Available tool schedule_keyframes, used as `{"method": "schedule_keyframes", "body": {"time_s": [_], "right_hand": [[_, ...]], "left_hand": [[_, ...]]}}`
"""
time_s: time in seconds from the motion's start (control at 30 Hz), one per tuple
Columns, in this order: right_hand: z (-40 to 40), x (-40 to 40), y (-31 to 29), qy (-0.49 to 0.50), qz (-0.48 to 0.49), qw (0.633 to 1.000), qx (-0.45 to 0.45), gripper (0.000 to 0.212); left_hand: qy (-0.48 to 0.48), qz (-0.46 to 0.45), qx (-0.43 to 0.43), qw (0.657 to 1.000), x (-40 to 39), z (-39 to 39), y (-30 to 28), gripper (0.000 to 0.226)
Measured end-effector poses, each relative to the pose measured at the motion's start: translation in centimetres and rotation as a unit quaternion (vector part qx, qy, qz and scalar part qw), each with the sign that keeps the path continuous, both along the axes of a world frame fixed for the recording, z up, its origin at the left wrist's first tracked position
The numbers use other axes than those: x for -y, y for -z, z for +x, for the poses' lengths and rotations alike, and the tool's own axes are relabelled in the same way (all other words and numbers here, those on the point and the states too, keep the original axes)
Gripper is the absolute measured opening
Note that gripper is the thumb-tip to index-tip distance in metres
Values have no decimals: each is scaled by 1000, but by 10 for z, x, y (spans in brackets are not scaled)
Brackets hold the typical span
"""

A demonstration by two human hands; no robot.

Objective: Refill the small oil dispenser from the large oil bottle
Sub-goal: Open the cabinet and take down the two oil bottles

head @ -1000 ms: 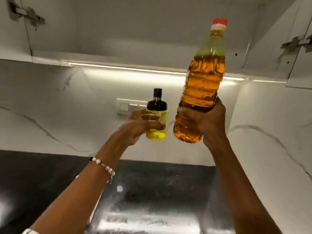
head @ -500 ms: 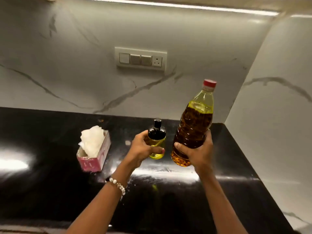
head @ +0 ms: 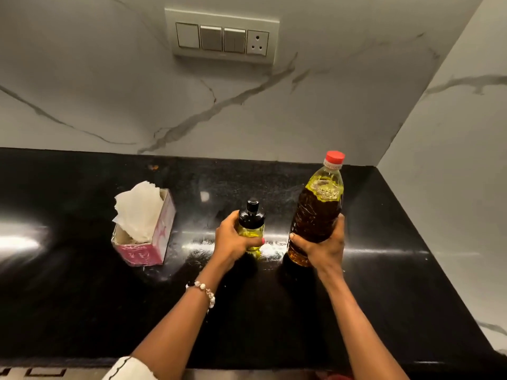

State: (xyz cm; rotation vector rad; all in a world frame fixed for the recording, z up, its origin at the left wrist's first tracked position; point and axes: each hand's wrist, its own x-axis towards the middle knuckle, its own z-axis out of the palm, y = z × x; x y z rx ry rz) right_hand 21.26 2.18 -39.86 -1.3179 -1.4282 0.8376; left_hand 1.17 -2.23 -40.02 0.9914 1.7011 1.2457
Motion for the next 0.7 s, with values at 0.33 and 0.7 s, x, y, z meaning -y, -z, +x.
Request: {"method": "schedule_keyframes", "body": {"time_s": [0.33, 0.7], "right_hand": [[-10, -28, 13, 11, -8, 1000, 4, 91], [-3, -39, 15, -17, -18, 1000, 7, 96]], "left_hand": [[1, -10, -4, 1000, -20, 1, 16, 70], [20, -36, -33, 999, -31, 3, 20, 80]]}}
